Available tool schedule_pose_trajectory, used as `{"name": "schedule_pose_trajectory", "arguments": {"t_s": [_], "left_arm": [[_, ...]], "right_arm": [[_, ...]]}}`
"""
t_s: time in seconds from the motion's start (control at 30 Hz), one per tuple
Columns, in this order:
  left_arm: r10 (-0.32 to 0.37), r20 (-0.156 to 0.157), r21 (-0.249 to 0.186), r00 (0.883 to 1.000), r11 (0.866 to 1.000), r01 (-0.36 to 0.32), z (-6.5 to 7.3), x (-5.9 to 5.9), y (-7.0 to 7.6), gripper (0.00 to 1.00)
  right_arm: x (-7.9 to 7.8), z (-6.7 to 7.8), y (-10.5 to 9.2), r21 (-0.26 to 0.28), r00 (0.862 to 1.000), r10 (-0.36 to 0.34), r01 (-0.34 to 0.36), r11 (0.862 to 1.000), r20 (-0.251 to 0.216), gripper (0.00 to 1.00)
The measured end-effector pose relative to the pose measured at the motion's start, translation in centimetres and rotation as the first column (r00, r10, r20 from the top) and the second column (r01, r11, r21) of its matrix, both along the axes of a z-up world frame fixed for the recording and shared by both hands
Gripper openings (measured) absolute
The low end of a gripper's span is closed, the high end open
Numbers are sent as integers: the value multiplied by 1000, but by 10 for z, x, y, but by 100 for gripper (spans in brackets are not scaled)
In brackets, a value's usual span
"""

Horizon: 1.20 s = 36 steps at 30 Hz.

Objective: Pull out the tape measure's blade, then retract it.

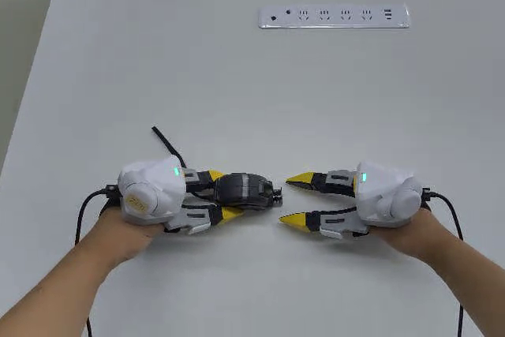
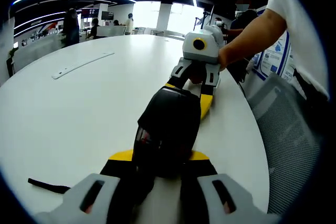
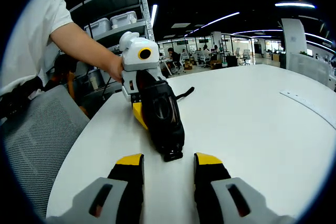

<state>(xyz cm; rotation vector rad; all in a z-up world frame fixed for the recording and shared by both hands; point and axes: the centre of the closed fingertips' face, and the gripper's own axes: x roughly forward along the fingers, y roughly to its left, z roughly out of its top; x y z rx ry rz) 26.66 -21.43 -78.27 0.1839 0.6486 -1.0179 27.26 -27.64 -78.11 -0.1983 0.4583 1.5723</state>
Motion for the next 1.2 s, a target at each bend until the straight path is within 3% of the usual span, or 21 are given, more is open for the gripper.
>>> {"name": "schedule_pose_trajectory", "arguments": {"t_s": [1.2], "left_arm": [[-13, 2, 7, 1000, 1000, 13, -1, -1, -1, 29]], "right_arm": [[4, -4, 9, 5, 994, 80, -81, 997, 79, 17]]}}
